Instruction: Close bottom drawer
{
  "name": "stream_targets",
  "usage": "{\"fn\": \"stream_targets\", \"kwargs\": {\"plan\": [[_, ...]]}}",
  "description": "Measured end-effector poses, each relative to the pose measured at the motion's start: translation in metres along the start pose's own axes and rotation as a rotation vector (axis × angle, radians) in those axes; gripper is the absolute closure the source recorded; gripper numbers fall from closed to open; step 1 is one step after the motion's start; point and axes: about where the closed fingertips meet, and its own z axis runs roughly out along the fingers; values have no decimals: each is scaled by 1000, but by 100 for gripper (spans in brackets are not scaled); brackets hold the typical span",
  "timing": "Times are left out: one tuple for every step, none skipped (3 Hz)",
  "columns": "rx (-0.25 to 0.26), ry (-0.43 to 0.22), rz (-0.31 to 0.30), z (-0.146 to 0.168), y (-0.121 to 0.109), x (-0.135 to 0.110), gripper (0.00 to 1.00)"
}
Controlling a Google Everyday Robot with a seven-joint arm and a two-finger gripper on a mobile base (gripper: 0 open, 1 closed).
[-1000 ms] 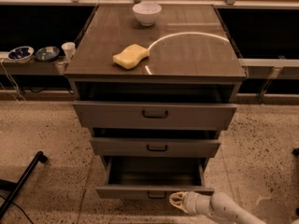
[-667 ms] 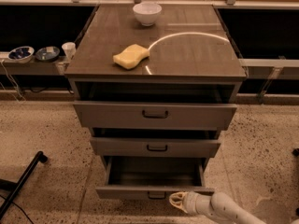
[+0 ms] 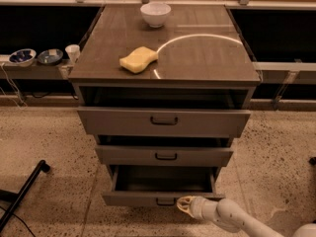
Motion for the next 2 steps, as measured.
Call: {"fn": "stream_targets", "kwargs": {"plan": [[64,-4,-2,9,-25,-4,100],[128,-42,7,20,-66,-16,100]]}}
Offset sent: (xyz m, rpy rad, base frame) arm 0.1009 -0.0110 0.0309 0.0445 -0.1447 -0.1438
